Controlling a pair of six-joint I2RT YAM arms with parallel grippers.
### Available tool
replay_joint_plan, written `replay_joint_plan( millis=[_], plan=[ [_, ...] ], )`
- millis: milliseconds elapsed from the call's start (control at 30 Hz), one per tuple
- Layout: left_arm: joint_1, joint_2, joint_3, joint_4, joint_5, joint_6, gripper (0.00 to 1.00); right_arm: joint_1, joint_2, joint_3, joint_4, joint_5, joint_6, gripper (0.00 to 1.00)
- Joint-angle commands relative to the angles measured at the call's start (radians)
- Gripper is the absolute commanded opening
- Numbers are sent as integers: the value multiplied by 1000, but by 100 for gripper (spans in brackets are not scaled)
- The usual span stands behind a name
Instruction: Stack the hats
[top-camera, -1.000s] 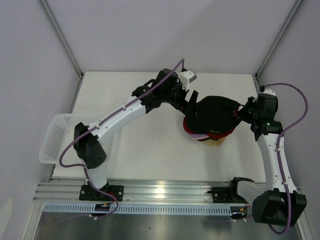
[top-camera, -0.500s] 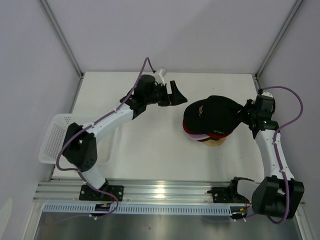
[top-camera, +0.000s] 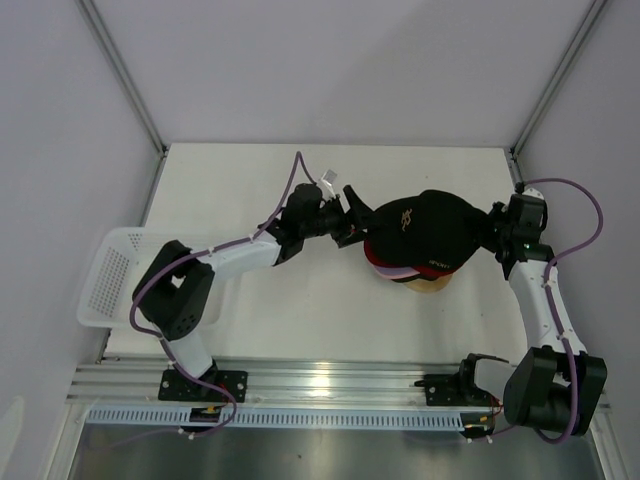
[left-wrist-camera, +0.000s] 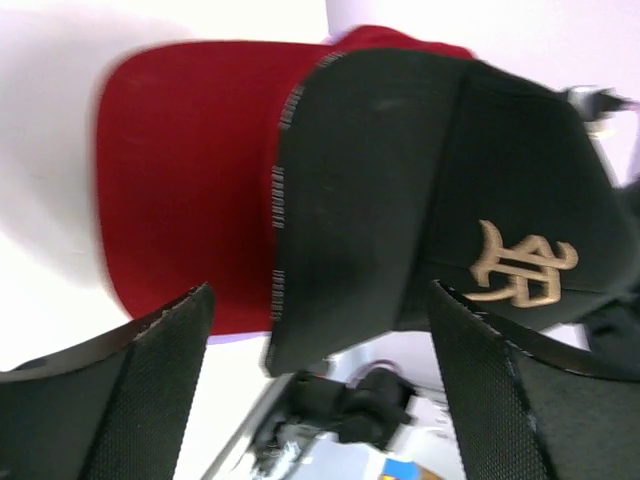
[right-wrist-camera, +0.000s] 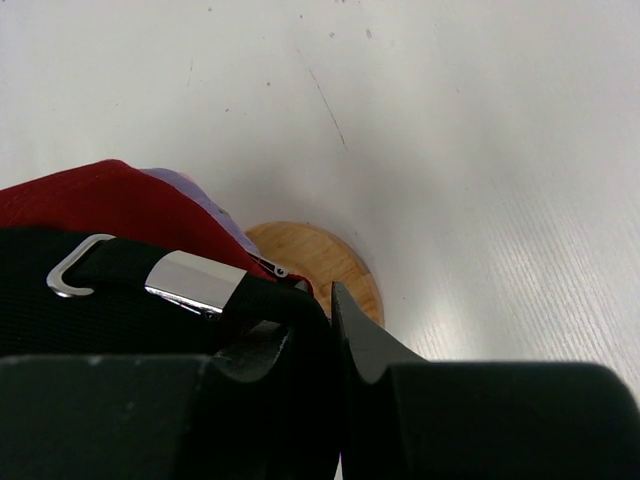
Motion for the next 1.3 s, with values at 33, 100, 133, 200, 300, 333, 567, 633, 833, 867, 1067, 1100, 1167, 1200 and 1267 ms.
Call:
replay_joint_plan(
  millis=[33, 100, 133, 200, 300, 333, 567, 633, 833, 867, 1067, 1100, 1167, 1200, 1267],
  plan=[
    [-12, 9, -4, 186, 43, -129, 84, -8, 2, -32, -19, 34, 8, 19],
    [-20, 10, 4, 200, 35, -124, 74, -8, 2, -35, -17, 31, 9, 22],
    [-20, 12, 10, 195, 32, -120, 69, -8, 2, -32, -19, 31, 11, 25],
    [-21, 12, 21, 186, 29, -112, 40, -8, 1, -26, -26, 31, 14, 27],
    [-21, 7, 34, 146, 17, -94, 9, -8, -18, -3, -45, 33, 15, 33],
    [-21, 5, 42, 130, 11, -85, 2, -8, -25, 3, -49, 34, 17, 37],
    [-18, -16, 44, 76, -34, -80, 1, -9, -121, 62, -104, 30, 12, 43],
    [-18, -19, 44, 70, -40, -83, 1, -9, -163, 72, -108, 33, 11, 45],
    [-9, -11, 50, 86, -23, -120, 1, -11, -234, 74, -83, 51, 15, 41],
    [-5, -13, 50, 89, -21, -121, 1, -11, -236, 68, -75, 54, 12, 40],
    [6, -24, 42, 80, -21, -115, 1, -12, -173, 32, -26, 53, 15, 32],
    [6, -21, 39, 79, -21, -117, 1, -14, -155, 31, -22, 54, 15, 31],
    [8, -22, 24, 86, -20, -123, 1, -14, -136, 31, -20, 57, 11, 29],
    [8, -19, 22, 88, -18, -124, 1, -14, -125, 28, -20, 62, 9, 29],
    [11, -18, 13, 91, -17, -129, 1, -14, -118, 25, -14, 65, 3, 28]
  ],
)
